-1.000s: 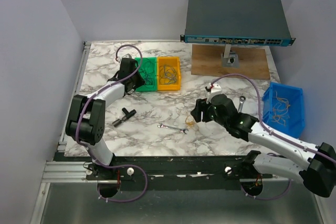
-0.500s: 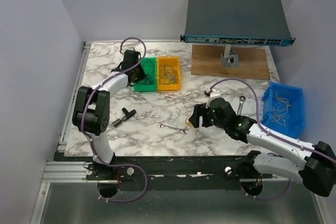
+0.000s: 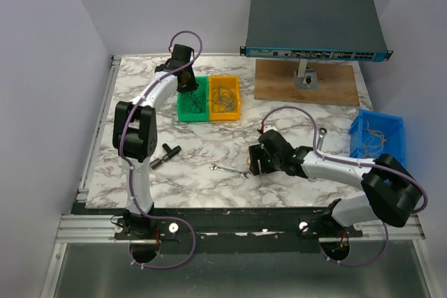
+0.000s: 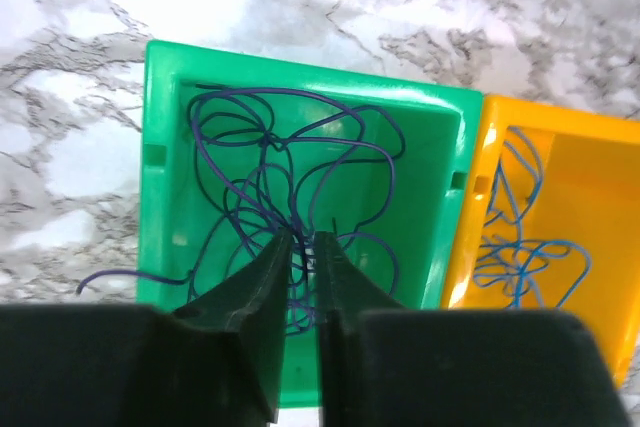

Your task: Untangle the cables

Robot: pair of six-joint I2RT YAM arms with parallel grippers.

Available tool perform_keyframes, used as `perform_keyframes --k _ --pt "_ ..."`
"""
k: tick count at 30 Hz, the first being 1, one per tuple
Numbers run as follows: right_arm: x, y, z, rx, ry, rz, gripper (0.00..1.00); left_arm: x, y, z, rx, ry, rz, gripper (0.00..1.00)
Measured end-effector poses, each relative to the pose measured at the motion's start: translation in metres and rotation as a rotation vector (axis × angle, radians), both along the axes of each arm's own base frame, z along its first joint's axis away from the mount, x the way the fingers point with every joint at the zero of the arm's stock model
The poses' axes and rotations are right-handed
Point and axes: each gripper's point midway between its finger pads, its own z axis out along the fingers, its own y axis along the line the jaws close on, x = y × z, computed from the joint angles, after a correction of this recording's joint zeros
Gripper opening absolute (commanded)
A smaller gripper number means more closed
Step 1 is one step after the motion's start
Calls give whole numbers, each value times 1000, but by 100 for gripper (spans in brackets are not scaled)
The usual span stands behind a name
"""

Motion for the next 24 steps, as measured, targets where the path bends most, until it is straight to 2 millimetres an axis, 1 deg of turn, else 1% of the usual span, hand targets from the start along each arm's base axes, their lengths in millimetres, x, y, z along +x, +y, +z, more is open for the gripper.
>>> perform_keyframes --k 1,4,7,8,10,14,16,18,19,21,23,24 --pt "1 1 -2 -7 5 -1 67 -2 1 1 10 7 -5 41" --pt "7 8 -4 -20 1 -2 58 -5 5 4 44 18 -22 48" --pt "13 13 -5 -42 -9 -13 40 -14 11 9 73 32 -34 53" --pt "16 15 -6 -51 -13 -21 31 -16 12 14 77 27 -36 55" --pt "22 15 -7 -71 -22 -40 2 -25 14 25 79 8 -40 58" --pt "34 10 -7 -115 -36 -130 1 -58 16 62 42 -71 -43 75" --pt "38 3 -6 -141 -47 -178 1 -76 13 82 -2 -134 -44 83" --pt "40 -9 -3 -174 -65 -238 1 -93 10 91 -34 -178 -47 87" --pt "41 -15 -1 -188 -76 -270 1 -107 9 97 -59 -208 -47 87" --pt "44 -32 10 -221 -116 -355 1 -124 8 98 -84 -228 -50 88" --pt "49 -52 29 -250 -168 -453 1 -137 6 96 -107 -244 -53 88" --pt "54 -63 42 -255 -195 -508 1 -148 5 92 -117 -248 -57 88"
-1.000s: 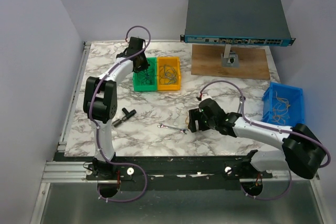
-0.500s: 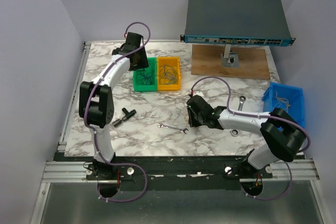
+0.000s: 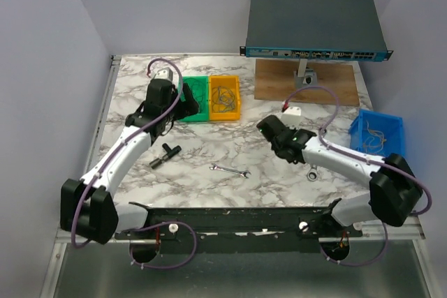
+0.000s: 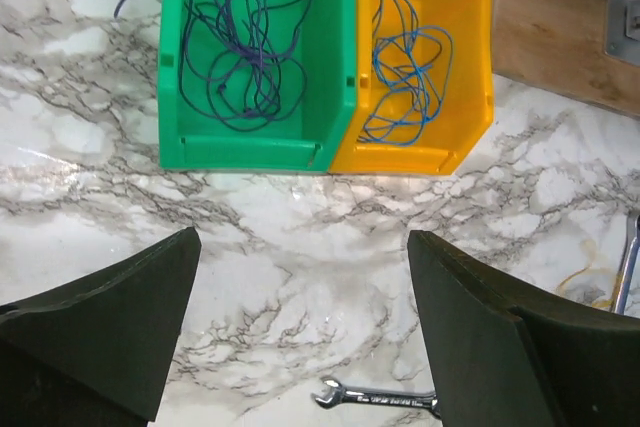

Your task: Untangle the cables

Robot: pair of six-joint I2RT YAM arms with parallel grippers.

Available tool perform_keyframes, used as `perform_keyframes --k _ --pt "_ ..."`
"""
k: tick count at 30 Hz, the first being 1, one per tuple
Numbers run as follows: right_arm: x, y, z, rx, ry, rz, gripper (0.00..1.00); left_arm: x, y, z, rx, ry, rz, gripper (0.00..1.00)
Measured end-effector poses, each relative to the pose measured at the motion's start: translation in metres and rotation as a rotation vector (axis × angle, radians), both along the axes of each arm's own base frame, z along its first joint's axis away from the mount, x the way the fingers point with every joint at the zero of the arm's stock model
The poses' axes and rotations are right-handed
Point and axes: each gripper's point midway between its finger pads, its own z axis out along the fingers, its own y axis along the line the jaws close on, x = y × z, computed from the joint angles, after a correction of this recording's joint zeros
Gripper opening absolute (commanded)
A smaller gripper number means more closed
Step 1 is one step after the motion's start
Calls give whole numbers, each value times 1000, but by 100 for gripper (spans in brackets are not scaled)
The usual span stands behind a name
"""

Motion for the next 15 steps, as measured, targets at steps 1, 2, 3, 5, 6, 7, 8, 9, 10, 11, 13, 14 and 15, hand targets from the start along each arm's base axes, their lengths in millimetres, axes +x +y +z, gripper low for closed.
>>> perform_keyframes --k 1,2,3,5,6,7,8,9,10,11,13,14,15 --pt "8 -12 14 -1 -32 -60 1 -6 -1 -2 -5 -5 -4 88" --pt "18 -27 27 2 -64 -130 1 -14 -1 -5 -14 -9 -6 88" --pt "30 -45 42 9 -99 -214 1 -23 -3 -7 -26 -17 -11 88" --pt "51 -94 70 10 -184 -398 1 -40 -6 -12 -43 -29 -28 88" --pt "57 -119 82 -1 -225 -485 1 -45 -8 -13 -49 -35 -34 88" --pt "59 -146 93 -18 -263 -570 1 -51 -11 -13 -58 -48 -46 88" --pt "59 -171 103 -40 -292 -650 1 -57 -13 -13 -67 -59 -57 88" --pt "58 -188 109 -58 -310 -703 1 -62 -15 -12 -76 -71 -65 88" --pt "56 -211 117 -82 -329 -778 1 -64 -17 -12 -81 -79 -70 88" --pt "54 -227 122 -104 -342 -835 1 -68 -18 -11 -88 -89 -77 88" --pt "48 -258 127 -153 -357 -943 1 -73 -21 -11 -97 -102 -87 88" --pt "45 -272 125 -174 -352 -990 1 -76 -21 -11 -101 -108 -91 88" --pt "41 -284 122 -192 -339 -1030 1 -77 -21 -12 -103 -110 -92 88"
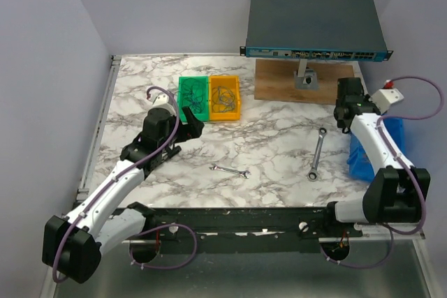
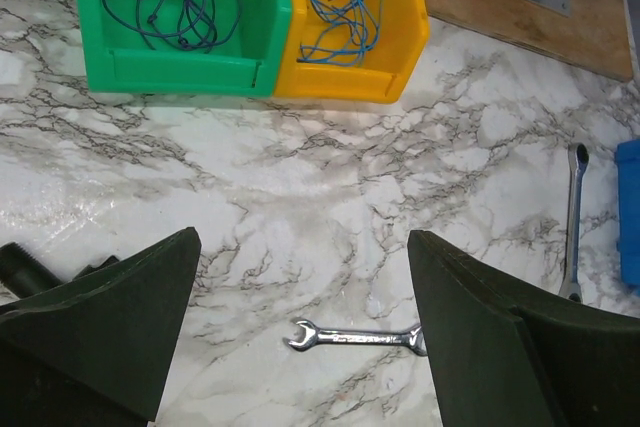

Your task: Untangle the cables

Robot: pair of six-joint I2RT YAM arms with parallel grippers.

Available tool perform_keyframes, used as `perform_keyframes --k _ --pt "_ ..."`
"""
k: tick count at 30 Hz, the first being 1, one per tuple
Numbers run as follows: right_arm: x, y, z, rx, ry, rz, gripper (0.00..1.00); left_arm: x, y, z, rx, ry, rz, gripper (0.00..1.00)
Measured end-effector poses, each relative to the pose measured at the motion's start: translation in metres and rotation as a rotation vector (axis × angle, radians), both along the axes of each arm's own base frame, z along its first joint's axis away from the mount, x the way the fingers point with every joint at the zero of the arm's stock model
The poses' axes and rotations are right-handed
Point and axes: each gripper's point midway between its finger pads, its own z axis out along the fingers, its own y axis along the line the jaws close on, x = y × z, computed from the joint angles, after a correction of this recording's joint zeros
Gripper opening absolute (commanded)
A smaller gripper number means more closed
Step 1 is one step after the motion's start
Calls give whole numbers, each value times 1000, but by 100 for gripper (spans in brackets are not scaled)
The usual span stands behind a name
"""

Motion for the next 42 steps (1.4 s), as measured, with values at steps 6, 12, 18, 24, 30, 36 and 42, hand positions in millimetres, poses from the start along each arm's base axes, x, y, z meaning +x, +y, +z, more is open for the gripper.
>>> perform_keyframes --k 6,12,18,24,30,36,42 --pt "-27 -72 -28 54 61 -230 100 -4 2 -4 4 -2 5 89" --pt "-2 -75 3 98 -21 -159 100 -10 12 -16 28 2 45 94" --pt "16 -50 34 147 -131 92 100 -16 27 -14 32 -45 99 97" --pt "41 12 61 215 -293 536 100 -16 40 12 54 -157 133 98" --pt "39 77 54 264 -471 897 100 -15 65 31 116 -314 215 99" --pt "17 124 16 327 -595 1113 100 -15 94 -5 236 -406 309 99" --pt "14 147 -11 328 -532 1212 100 -15 110 -28 372 -427 332 98"
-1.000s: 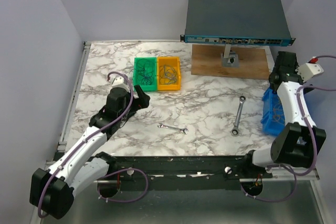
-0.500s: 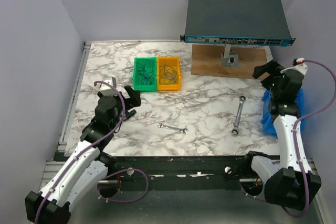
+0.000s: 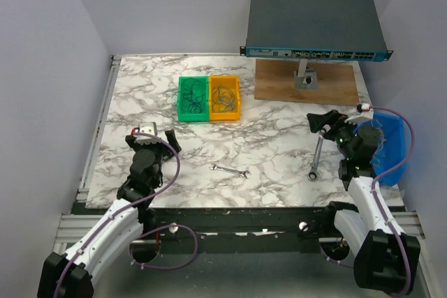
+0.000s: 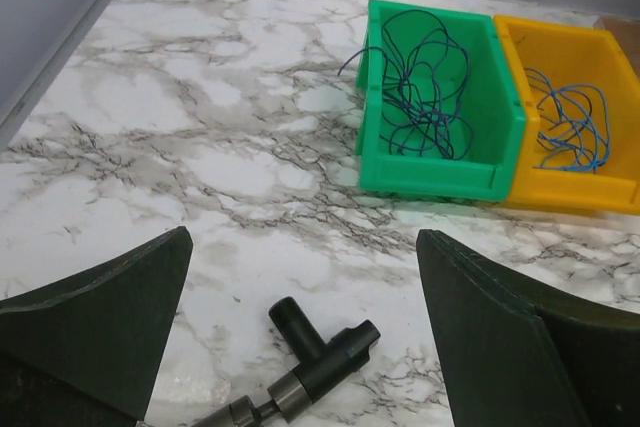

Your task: Untangle the cables

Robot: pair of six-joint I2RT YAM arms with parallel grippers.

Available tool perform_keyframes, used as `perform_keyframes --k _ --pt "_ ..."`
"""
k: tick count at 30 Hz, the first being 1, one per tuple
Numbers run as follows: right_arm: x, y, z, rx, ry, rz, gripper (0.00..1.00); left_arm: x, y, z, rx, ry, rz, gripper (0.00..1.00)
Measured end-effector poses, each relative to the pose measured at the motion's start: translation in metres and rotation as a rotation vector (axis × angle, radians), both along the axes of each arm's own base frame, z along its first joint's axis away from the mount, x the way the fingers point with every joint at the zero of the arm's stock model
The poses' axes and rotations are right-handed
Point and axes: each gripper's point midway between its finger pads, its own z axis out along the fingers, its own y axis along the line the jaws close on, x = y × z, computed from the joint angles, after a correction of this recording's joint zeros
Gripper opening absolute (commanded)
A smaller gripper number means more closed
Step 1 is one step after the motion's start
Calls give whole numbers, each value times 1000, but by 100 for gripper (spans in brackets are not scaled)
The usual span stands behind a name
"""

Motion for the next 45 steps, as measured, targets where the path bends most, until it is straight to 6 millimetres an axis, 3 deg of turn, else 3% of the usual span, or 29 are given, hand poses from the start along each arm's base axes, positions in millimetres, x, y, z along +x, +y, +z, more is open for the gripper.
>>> perform_keyframes --k 4,8,13,18,23,27,32,35,37,38,39,40,41,45 --pt "5 9 -1 -95 -29 26 100 4 1 9 49 -34 -4 99" --pt "13 0 -12 -176 -36 -22 99 10 6 7 84 -67 20 95" --pt "23 -12 -50 -217 8 -68 99 19 33 -33 144 11 85 92" --pt "36 -17 -76 -205 19 -94 97 37 46 -24 131 -33 116 90" --pt "51 -20 -64 -210 -34 -110 96 59 57 3 98 -82 124 90" --pt "59 -27 -51 -231 -64 -146 94 61 56 7 93 -99 96 89" --pt "57 -29 -79 -252 -2 -156 93 63 56 4 93 -90 95 84" --pt "54 -28 -89 -275 -15 -168 88 71 56 2 105 -74 98 97" --pt "50 -25 -102 -293 0 -166 86 76 59 0 112 -116 109 93" --pt "50 -23 -108 -303 6 -164 85 76 60 -12 120 -92 110 89" --pt "50 -22 -113 -313 18 -164 85 74 61 -24 125 -51 110 98" --pt "50 -20 -117 -324 30 -162 87 72 63 -30 127 -26 115 99" --pt "50 -17 -117 -334 26 -160 98 73 64 -29 127 -28 122 99" --pt "55 -11 -109 -362 -8 -165 100 77 66 -14 122 -88 133 99"
